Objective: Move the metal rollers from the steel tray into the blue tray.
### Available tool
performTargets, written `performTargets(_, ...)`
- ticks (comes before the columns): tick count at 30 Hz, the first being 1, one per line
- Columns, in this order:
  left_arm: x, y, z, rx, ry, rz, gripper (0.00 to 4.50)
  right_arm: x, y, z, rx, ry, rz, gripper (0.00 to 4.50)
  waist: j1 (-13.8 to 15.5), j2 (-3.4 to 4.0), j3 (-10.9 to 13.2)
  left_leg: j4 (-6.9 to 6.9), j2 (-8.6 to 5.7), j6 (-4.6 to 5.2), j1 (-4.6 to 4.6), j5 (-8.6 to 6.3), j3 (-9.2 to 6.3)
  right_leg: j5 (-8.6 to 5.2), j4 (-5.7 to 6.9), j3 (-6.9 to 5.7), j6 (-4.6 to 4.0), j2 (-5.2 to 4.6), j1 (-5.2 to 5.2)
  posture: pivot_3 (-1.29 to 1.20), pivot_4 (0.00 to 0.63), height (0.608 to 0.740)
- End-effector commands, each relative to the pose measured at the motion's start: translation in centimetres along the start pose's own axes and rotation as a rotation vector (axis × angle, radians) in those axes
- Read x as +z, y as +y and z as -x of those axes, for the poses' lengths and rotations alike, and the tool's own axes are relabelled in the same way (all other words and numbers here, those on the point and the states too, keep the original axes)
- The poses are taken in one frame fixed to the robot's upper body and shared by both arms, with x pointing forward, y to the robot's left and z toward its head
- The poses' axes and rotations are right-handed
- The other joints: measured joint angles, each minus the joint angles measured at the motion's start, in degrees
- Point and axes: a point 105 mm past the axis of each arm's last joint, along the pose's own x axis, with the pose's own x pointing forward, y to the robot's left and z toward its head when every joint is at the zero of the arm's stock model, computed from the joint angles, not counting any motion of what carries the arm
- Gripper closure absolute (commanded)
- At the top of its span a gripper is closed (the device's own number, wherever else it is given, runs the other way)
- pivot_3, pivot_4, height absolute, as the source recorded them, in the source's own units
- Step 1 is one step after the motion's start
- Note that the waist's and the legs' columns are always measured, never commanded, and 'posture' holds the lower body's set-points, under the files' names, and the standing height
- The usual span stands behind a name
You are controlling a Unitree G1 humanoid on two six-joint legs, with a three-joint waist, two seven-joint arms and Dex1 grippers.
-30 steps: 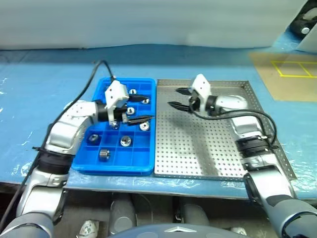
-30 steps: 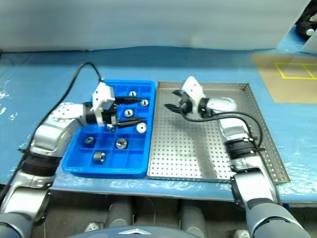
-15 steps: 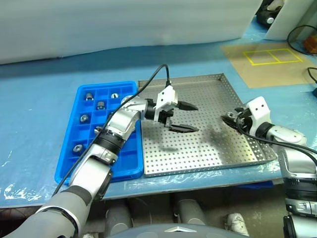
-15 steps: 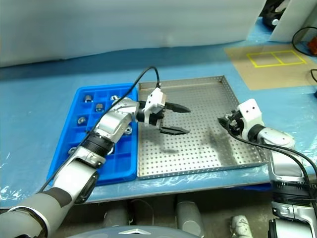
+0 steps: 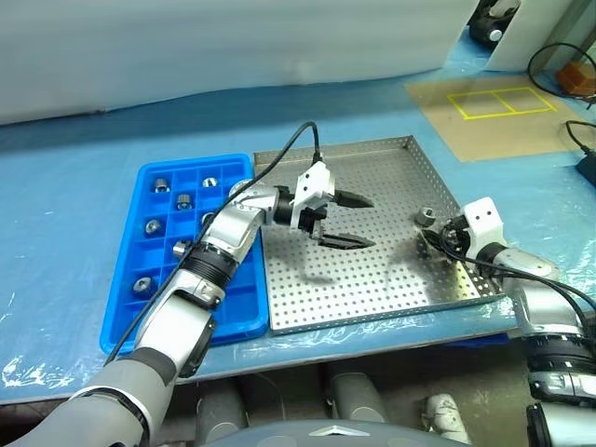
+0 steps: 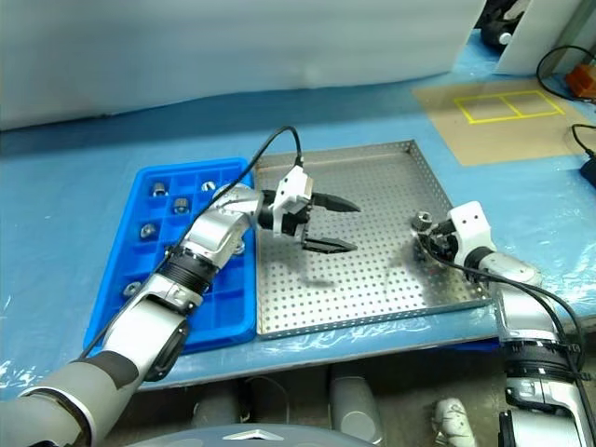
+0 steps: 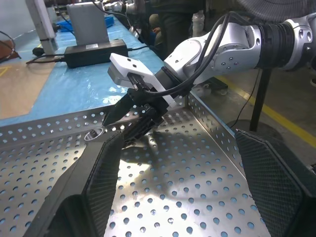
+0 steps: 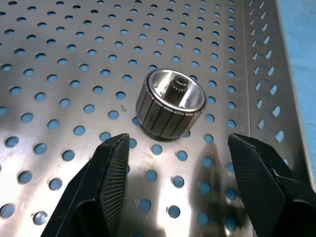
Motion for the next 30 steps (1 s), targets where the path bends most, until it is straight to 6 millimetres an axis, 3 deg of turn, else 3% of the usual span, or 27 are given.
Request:
performTargets(1, 0.8, -0.1, 0.4, 0.023, -0.024, -0.026, 0.67, 0.7, -0.4, -0.6, -0.017, -0.022, 0.027, 1.23, 0.15, 0.0, 0.0, 0.0, 0.01, 0.0, -0.01, 0.0, 0.0, 0.0, 0.0, -0.01, 0.0, 0.0, 0.0, -0.45, 0.15, 0.74)
performTargets(17, 0.1, -0.8, 0.7, 0.04, -0.004, -0.003, 0.67, 0.5, 0.2, -3.0, -0.039, -0.026, 0.04, 1.23, -0.03, -0.01, 0.0, 0.14, 0.04, -0.01, 0.08, 0.0, 0.04, 0.05, 0.06, 0.01, -0.07, -0.01, 0.06, -0.44, 0.15, 0.74)
performTargets(22, 0.2, -0.9, 0.8, 0.038, -0.002, -0.005, 0.67, 0.2, 0.2, -3.0, -0.051, -0.022, 0.042, 2.69, 0.01, -0.01, 0.0, 0.15, 0.03, -0.01, 0.07, 0.0, 0.04, 0.05, 0.04, 0.01, -0.07, -0.02, 0.06, -0.44, 0.15, 0.74)
performTargets(30, 0.2, -0.7, 1.1, 0.05, 0.0, -0.007, 0.67, 0.3, 0.2, -3.0, -0.05, -0.027, 0.056, 2.69, 0.02, -0.02, 0.01, 0.14, 0.03, 0.0, 0.05, -0.02, 0.04, 0.05, 0.01, 0.01, -0.07, -0.02, 0.06, -0.43, 0.15, 0.74)
